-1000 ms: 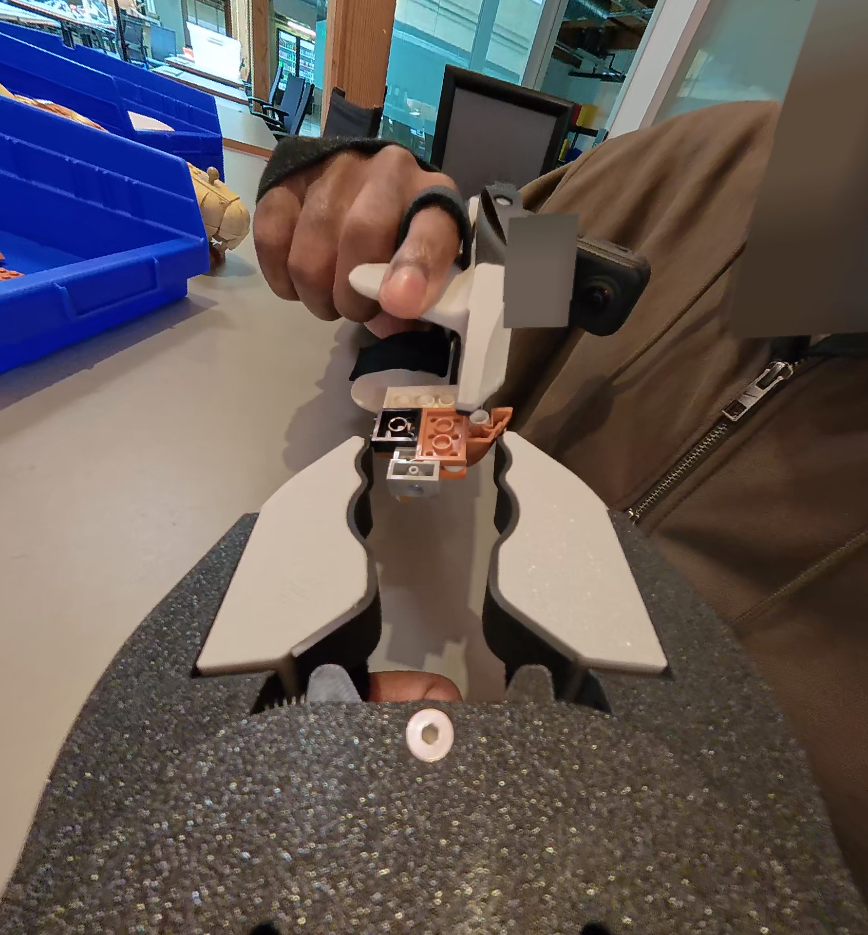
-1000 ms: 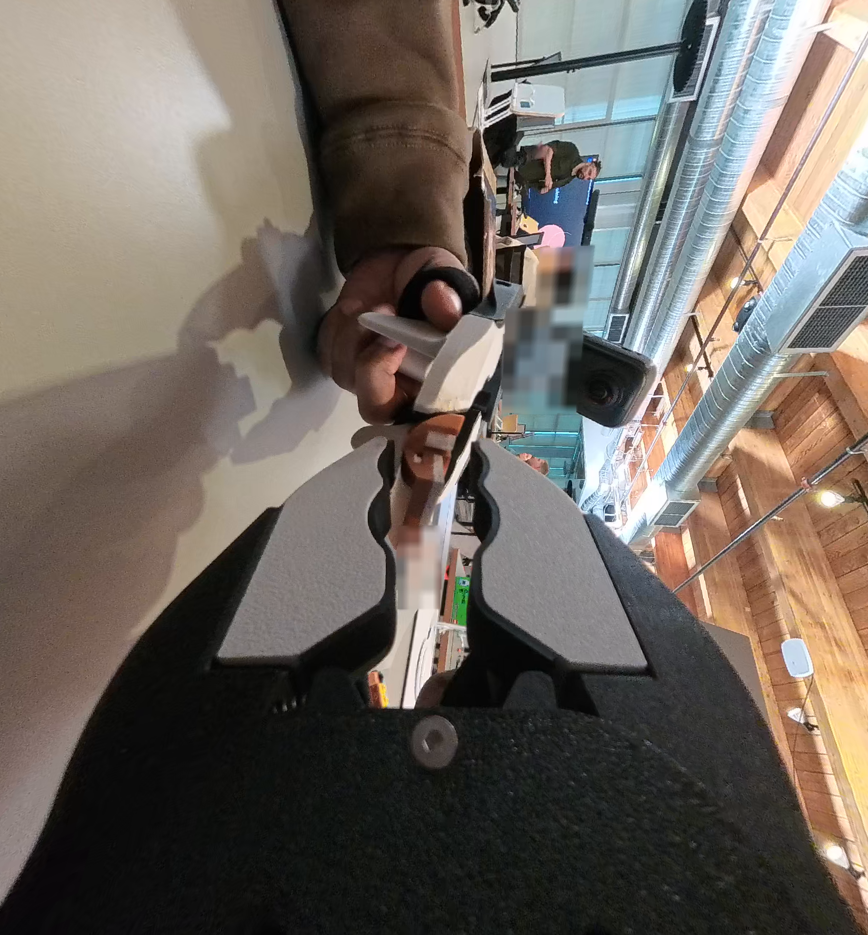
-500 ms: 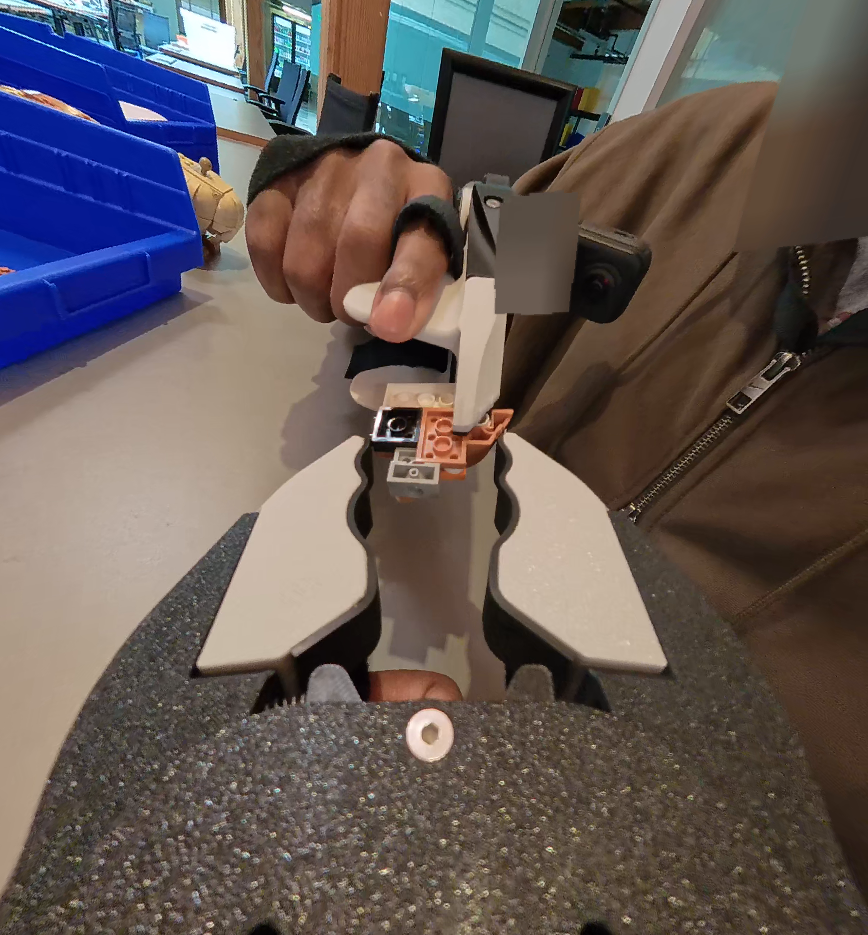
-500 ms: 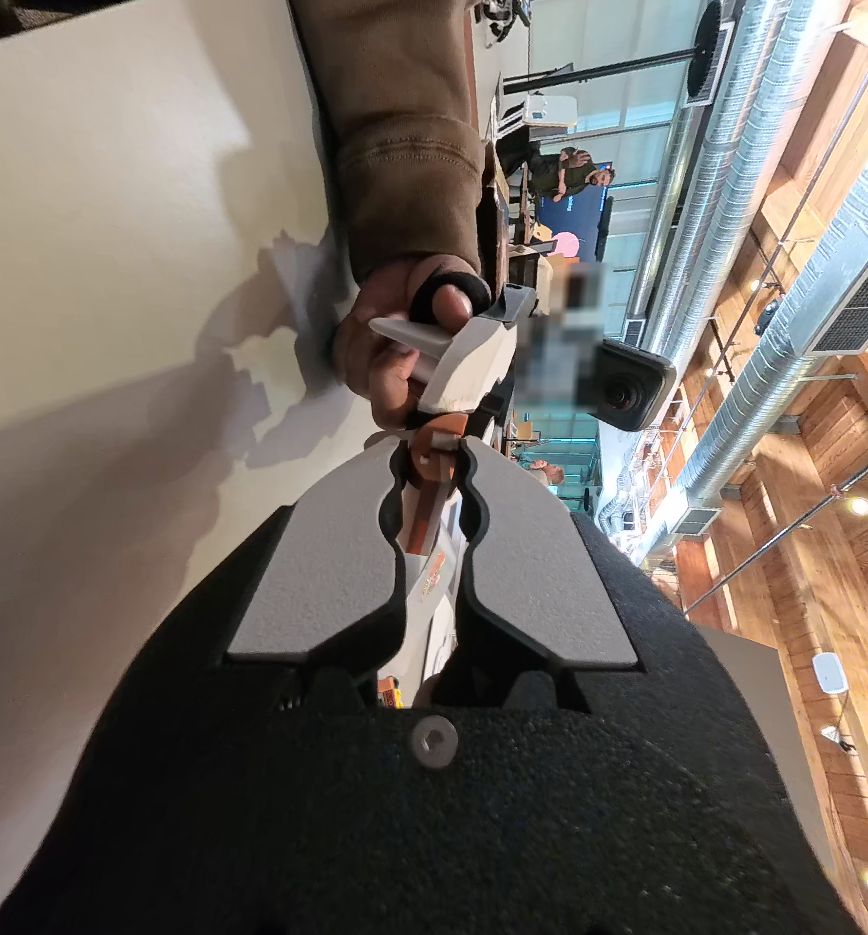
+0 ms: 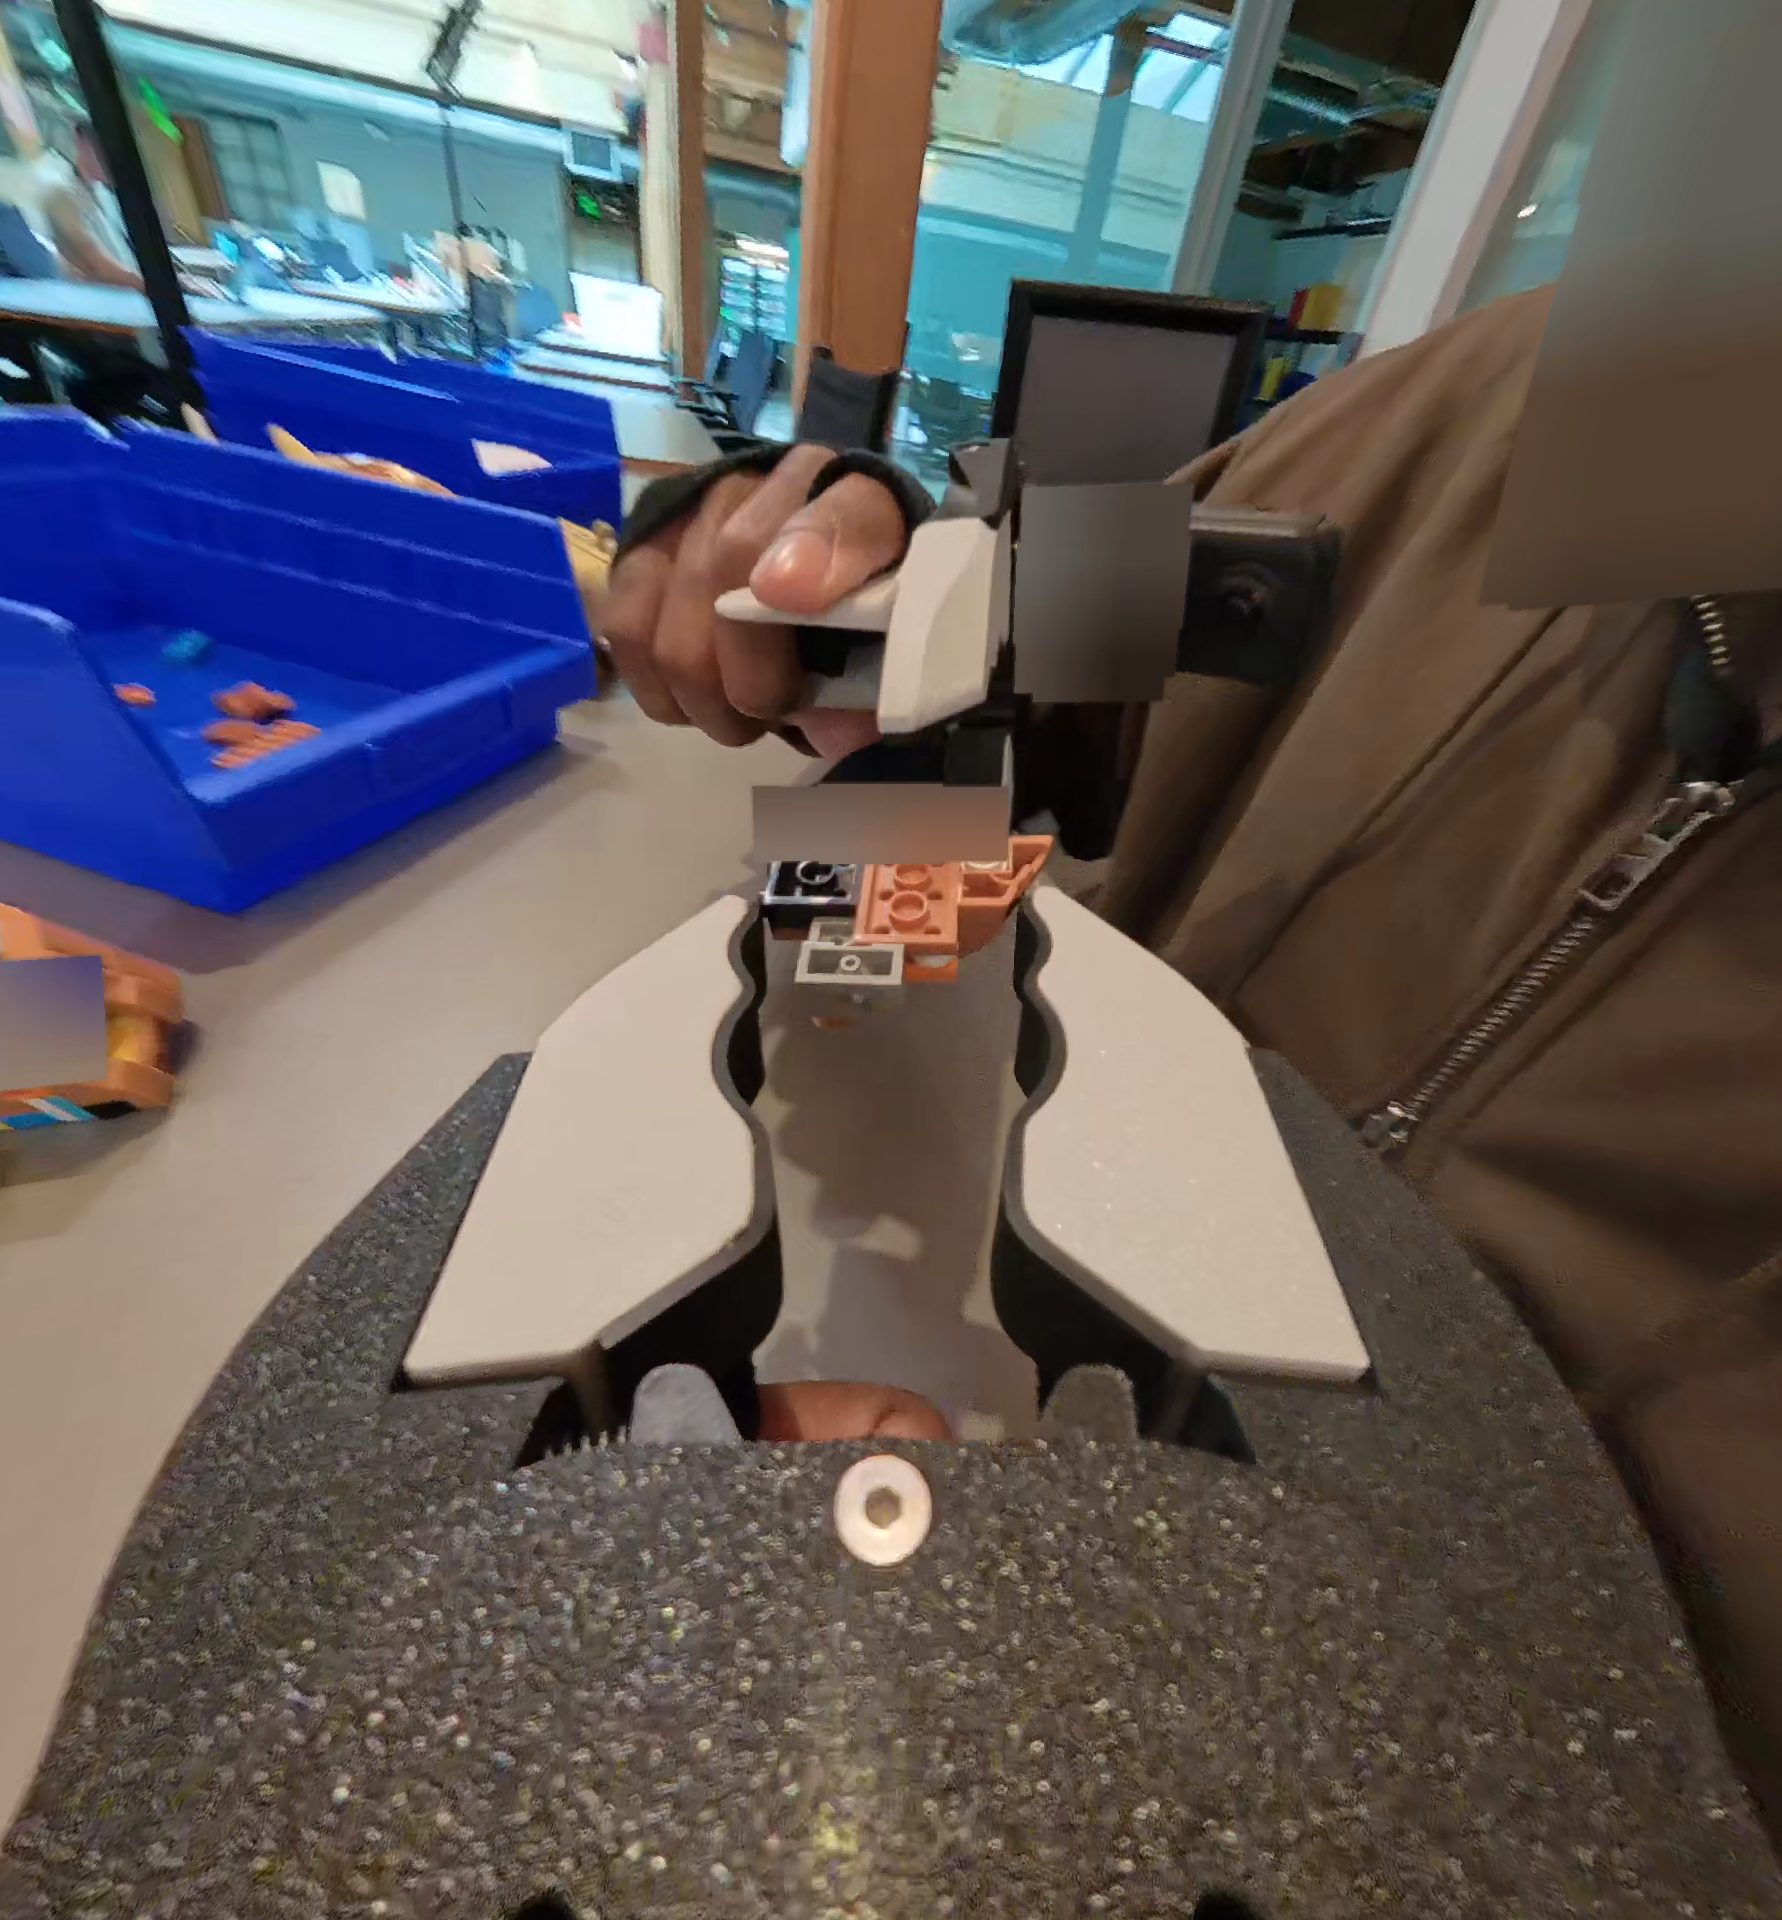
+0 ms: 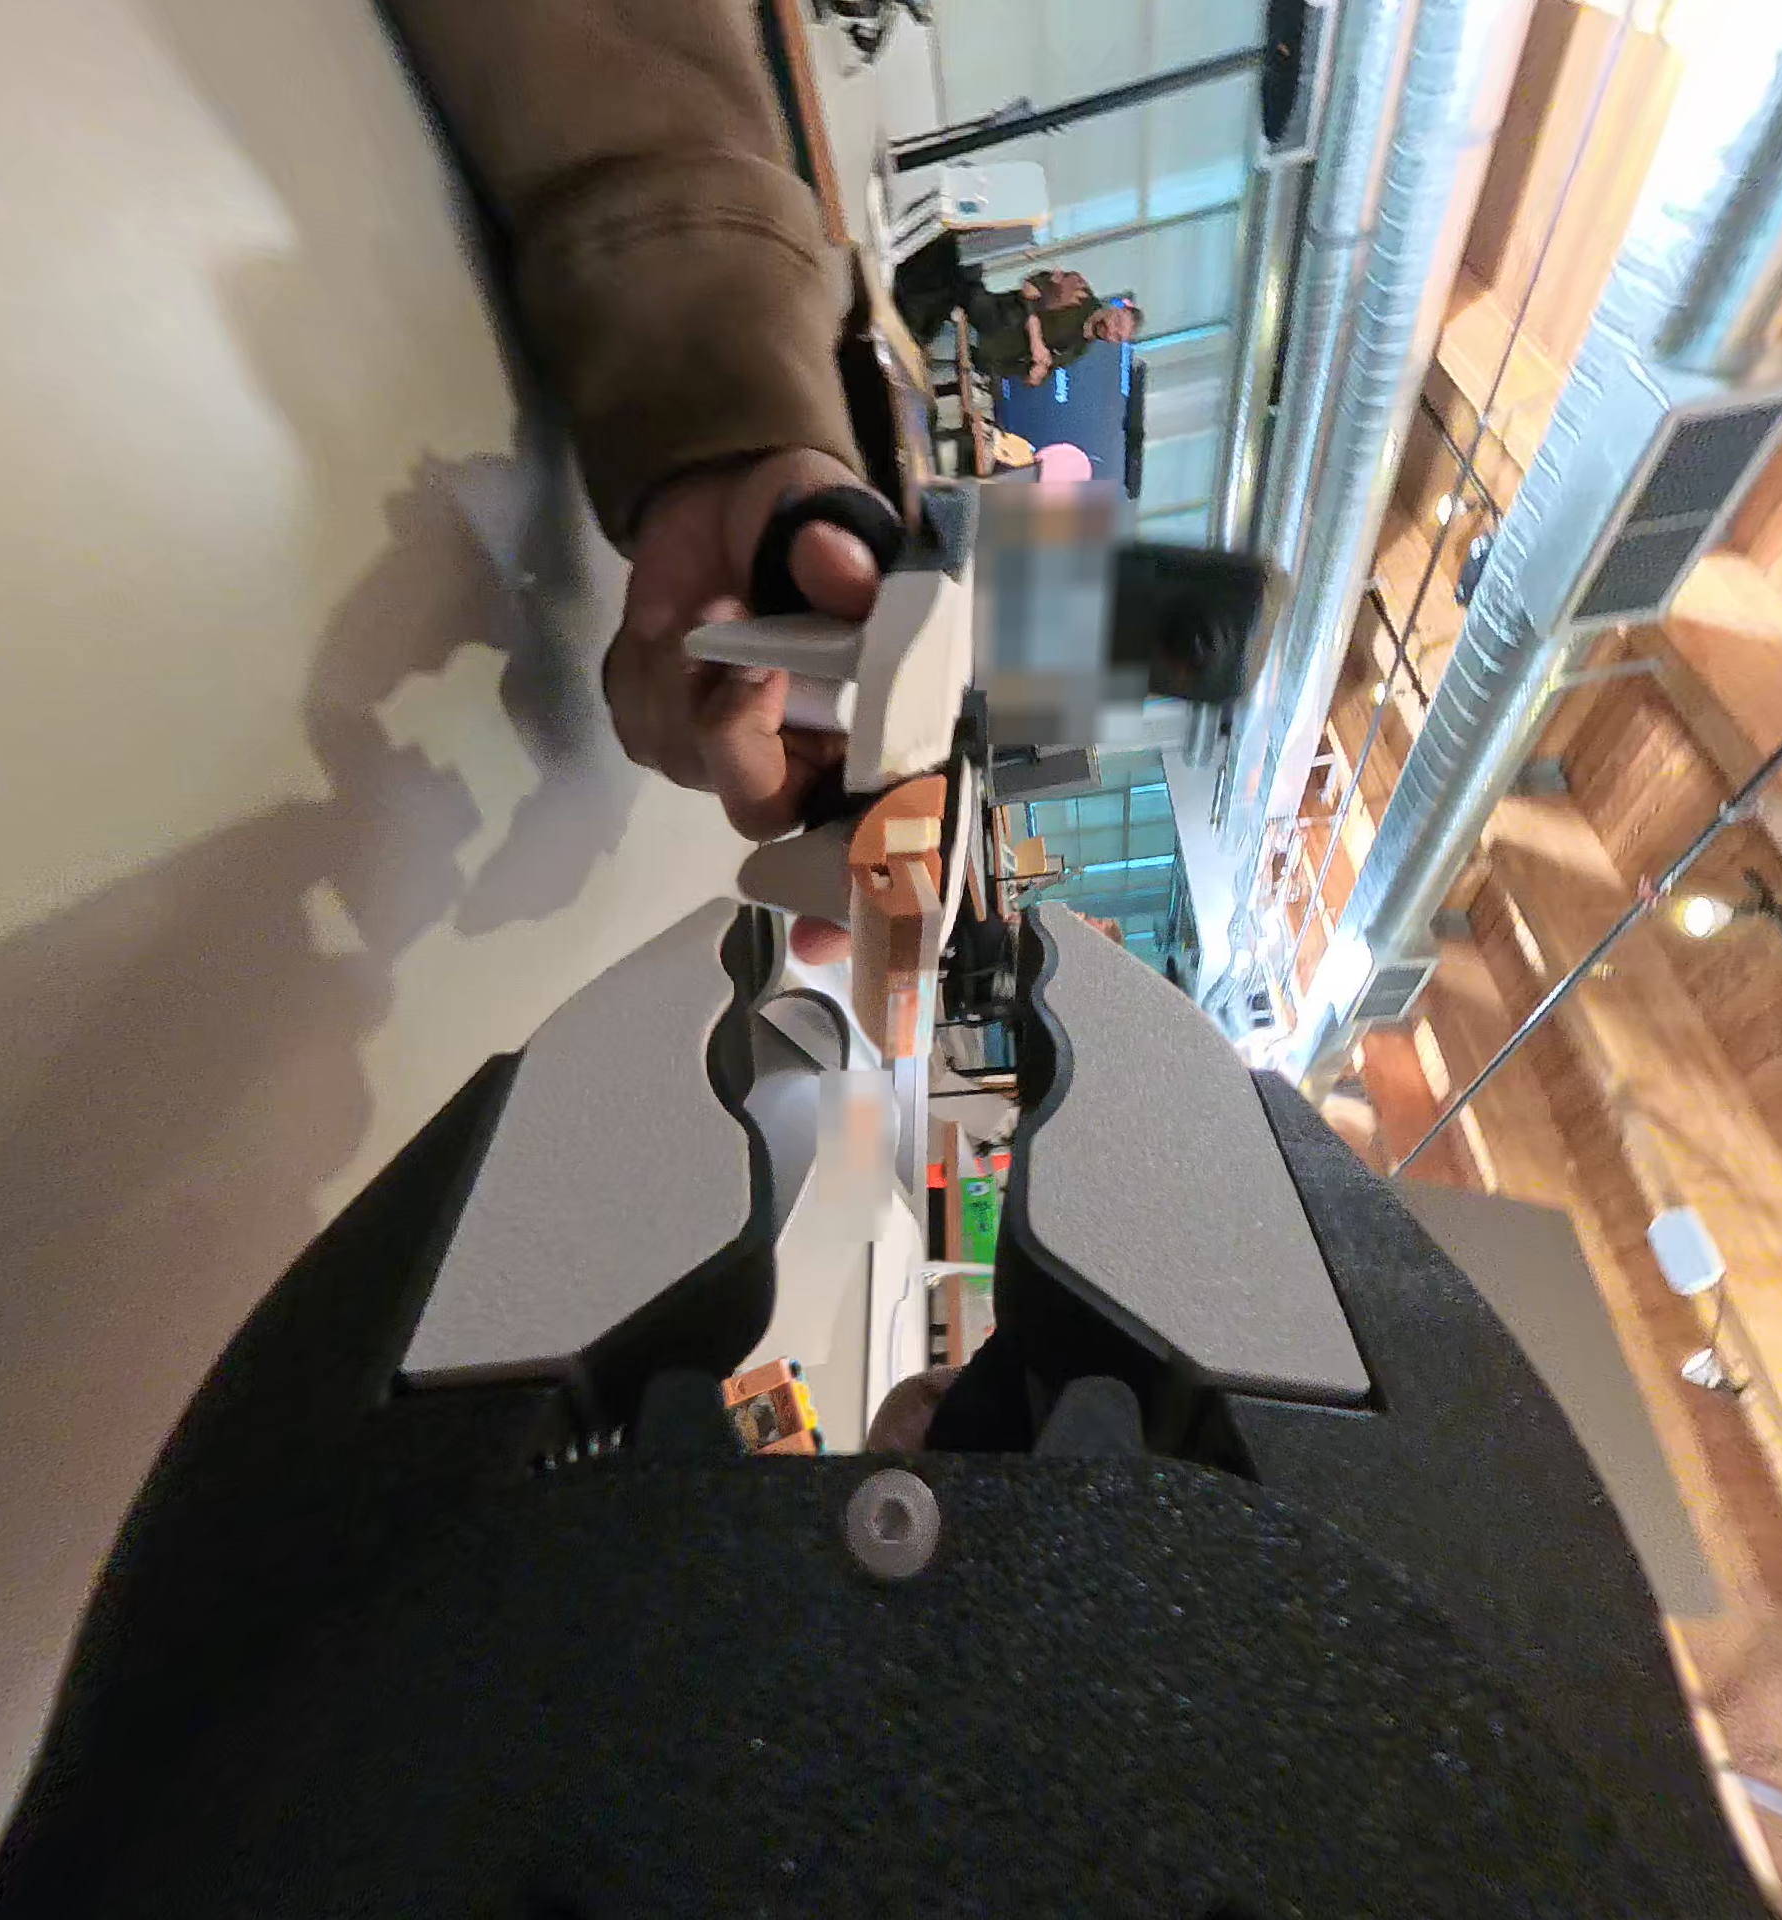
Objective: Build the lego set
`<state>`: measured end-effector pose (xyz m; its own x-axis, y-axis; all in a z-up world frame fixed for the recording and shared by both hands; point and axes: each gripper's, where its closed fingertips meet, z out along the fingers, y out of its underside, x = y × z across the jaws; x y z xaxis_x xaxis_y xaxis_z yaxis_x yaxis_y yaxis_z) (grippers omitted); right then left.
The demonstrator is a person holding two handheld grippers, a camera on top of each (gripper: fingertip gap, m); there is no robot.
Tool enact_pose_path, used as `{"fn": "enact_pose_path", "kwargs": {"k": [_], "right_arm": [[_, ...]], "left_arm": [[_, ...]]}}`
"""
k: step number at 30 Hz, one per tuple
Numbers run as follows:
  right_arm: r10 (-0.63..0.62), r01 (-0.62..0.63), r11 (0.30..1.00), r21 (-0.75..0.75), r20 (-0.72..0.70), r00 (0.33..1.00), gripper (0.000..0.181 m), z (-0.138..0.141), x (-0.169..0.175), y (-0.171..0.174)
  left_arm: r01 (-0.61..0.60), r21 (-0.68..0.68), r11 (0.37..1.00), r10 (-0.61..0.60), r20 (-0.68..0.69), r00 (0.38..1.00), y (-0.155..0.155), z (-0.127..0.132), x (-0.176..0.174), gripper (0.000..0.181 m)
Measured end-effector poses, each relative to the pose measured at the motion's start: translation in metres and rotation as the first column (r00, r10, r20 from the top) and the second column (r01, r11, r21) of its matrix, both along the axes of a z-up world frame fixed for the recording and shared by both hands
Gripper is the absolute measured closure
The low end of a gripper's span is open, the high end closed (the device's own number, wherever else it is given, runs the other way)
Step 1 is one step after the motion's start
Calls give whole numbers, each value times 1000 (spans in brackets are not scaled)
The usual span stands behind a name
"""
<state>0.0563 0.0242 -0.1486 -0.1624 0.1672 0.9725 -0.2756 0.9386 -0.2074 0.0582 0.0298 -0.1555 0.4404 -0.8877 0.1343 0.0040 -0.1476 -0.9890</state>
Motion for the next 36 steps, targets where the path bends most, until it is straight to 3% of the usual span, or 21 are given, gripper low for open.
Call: {"fn": "enact_pose_path", "kwargs": {"k": [6, 23, 30, 31, 33, 36], "right_arm": [[-17, 18, 999, -35, 17, 1000, 134, 2, -1, 7], [-6, 7, 993, 120, -9, 1000, 166, -11, -3, -6], [-9, 9, 996, 92, -1, 1000, 165, -11, -4, -5], [-11, 11, 997, 75, 4, 1000, 163, -9, -4, -4], [-22, 21, 999, 33, 40, 999, 139, -7, -4, 1], [-40, 39, 999, 18, 39, 998, 136, -5, -5, 9]], "left_arm": [[-91, 138, 986, 105, -100, 989, 7, 1, -3, 135], [-92, 104, 990, 108, -169, 980, 10, -10, 1, 135], [-94, 92, 991, 107, -147, 983, 10, -11, 0, 135], [-94, 86, 992, 105, -125, 987, 10, -8, -1, 135], [-93, 78, 993, 101, -97, 990, 9, -5, -3, 135], [-56, 29, 998, 56, -19, 998, 5, 1, -3, 135]]}}
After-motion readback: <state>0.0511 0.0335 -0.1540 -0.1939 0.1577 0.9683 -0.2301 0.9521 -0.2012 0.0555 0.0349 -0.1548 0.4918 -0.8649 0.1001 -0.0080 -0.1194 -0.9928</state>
